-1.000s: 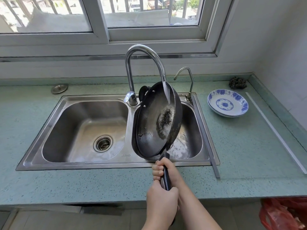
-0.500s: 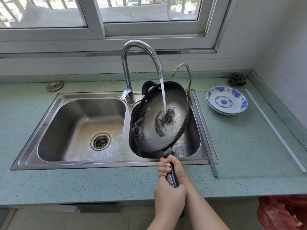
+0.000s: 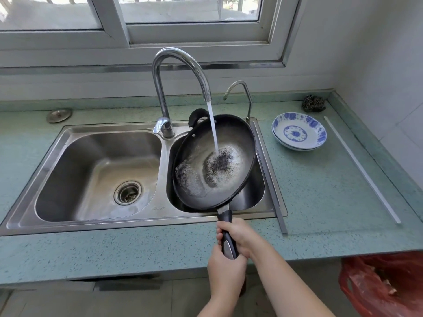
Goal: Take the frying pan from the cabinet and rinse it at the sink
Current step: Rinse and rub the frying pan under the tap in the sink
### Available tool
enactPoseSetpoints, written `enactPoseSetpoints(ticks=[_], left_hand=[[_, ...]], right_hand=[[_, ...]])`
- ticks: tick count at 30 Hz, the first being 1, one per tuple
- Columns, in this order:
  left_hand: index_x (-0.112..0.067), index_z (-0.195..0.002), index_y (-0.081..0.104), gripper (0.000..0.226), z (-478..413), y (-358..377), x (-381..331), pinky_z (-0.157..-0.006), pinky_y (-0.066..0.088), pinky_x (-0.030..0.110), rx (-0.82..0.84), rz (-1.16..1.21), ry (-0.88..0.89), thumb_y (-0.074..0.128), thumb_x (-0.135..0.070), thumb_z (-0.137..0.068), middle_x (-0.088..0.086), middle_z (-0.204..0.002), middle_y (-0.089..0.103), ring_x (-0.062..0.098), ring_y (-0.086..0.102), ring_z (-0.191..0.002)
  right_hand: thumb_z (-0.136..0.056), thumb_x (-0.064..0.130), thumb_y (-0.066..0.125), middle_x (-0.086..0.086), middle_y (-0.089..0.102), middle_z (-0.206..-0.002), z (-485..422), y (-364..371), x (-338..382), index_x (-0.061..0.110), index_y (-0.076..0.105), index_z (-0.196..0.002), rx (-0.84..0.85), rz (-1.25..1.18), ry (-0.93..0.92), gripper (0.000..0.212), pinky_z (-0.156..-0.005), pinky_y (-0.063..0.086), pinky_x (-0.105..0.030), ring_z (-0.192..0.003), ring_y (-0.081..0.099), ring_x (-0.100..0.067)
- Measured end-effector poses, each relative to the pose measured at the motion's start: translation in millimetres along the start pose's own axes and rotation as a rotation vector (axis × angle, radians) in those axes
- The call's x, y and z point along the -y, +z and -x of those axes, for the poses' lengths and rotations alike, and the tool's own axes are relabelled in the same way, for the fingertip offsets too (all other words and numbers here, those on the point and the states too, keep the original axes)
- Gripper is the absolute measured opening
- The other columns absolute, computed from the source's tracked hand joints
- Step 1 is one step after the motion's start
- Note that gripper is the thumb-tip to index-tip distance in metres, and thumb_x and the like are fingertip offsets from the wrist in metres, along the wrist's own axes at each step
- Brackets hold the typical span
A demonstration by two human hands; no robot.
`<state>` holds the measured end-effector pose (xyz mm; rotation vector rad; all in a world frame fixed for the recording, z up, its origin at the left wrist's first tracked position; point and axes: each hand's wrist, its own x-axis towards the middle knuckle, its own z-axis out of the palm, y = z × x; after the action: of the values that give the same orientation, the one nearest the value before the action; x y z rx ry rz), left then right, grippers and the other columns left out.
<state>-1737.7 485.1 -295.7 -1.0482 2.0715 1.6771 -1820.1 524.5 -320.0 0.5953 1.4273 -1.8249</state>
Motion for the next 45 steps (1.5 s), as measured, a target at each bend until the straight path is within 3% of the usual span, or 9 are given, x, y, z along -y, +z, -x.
enactPoseSetpoints(ticks=[4,6,12,14,16,32,38,41,45], left_hand=[[-0.012,-0.077,0.055,0.014,6.1,-2.7,-0.7,-0.036,0.039,0.017,0.108,0.190,-0.104,0.056,0.001,-0.072,0.001,-0.042,0.056,0.017,0.054,-0.030],[-0.009,-0.077,0.055,0.013,10.3,-4.6,-2.6,-0.033,0.038,0.017,0.122,0.184,-0.096,0.054,0.003,-0.071,-0.001,-0.034,0.052,0.016,0.050,-0.025],[-0.011,-0.083,0.058,0.024,16.4,-7.0,0.1,-0.044,0.053,0.031,0.058,0.034,-0.030,0.057,-0.015,-0.059,0.008,-0.067,0.064,0.024,0.060,-0.044],[-0.012,-0.085,0.058,0.024,16.4,-10.4,3.7,-0.048,0.054,0.026,0.037,-0.022,-0.005,0.059,-0.017,-0.062,0.006,-0.071,0.064,0.017,0.061,-0.051],[-0.012,-0.085,0.055,0.017,15.2,-13.6,7.4,-0.040,0.039,0.010,0.004,-0.075,0.032,0.061,-0.016,-0.069,0.000,-0.069,0.060,0.002,0.055,-0.049],[-0.016,-0.090,0.053,0.020,14.8,-34.0,17.4,-0.046,0.037,0.013,-0.012,-0.085,0.061,0.064,-0.022,-0.074,-0.005,-0.074,0.061,0.008,0.058,-0.064],[-0.014,-0.094,0.052,0.023,16.4,-34.7,15.0,-0.049,0.048,0.029,0.022,-0.012,-0.004,0.060,-0.016,-0.072,0.002,-0.075,0.063,0.023,0.062,-0.060],[-0.011,-0.102,0.053,0.028,18.7,-35.4,13.1,-0.034,0.038,0.015,0.023,0.019,0.016,0.061,-0.012,-0.075,0.002,-0.075,0.061,0.015,0.055,-0.049],[-0.014,-0.102,0.057,0.029,22.4,-37.2,10.7,-0.031,0.035,0.010,0.012,0.037,0.055,0.064,-0.013,-0.075,0.002,-0.076,0.064,0.010,0.054,-0.047]], right_hand=[[-0.095,0.001,0.041,-0.004,0.039,-0.057,1.1,1.4,-5.1,0.008,0.043,-0.063,0.017,-0.096,-0.004,0.033,-0.035,0.039,-0.015,-0.030,0.042,-0.004],[-0.095,0.003,0.042,-0.003,0.038,-0.054,3.0,1.0,-5.7,0.008,0.044,-0.063,0.030,-0.130,0.005,0.033,-0.035,0.038,-0.015,-0.030,0.040,-0.004],[-0.097,0.007,0.041,0.004,0.041,-0.040,9.5,-1.9,-12.0,0.007,0.044,-0.065,0.126,-0.324,0.058,0.032,-0.034,0.038,-0.015,-0.029,0.039,-0.003],[-0.097,0.007,0.041,0.004,0.042,-0.041,9.6,0.9,-15.2,0.006,0.045,-0.067,0.139,-0.373,0.068,0.031,-0.033,0.038,-0.014,-0.029,0.039,-0.003],[-0.098,0.008,0.041,0.004,0.042,-0.041,8.8,5.4,-16.8,0.006,0.045,-0.068,0.147,-0.404,0.073,0.030,-0.032,0.039,-0.014,-0.029,0.039,-0.002],[-0.094,0.015,0.053,-0.001,0.050,-0.042,8.7,24.2,-22.0,0.004,0.049,-0.066,0.019,-0.172,0.079,0.030,-0.039,0.043,-0.017,-0.033,0.052,-0.010],[-0.093,0.014,0.054,0.001,0.051,-0.040,9.4,25.8,-20.9,0.006,0.050,-0.066,0.011,-0.156,0.085,0.029,-0.037,0.043,-0.017,-0.032,0.050,-0.008],[-0.093,0.015,0.054,0.002,0.049,-0.040,8.8,25.6,-20.8,0.007,0.050,-0.065,0.010,-0.163,0.107,0.030,-0.037,0.042,-0.018,-0.031,0.047,-0.007],[-0.094,0.014,0.052,0.005,0.044,-0.037,8.2,29.2,-20.2,0.012,0.046,-0.062,0.019,-0.167,0.133,0.032,-0.036,0.037,-0.016,-0.028,0.040,-0.005]])
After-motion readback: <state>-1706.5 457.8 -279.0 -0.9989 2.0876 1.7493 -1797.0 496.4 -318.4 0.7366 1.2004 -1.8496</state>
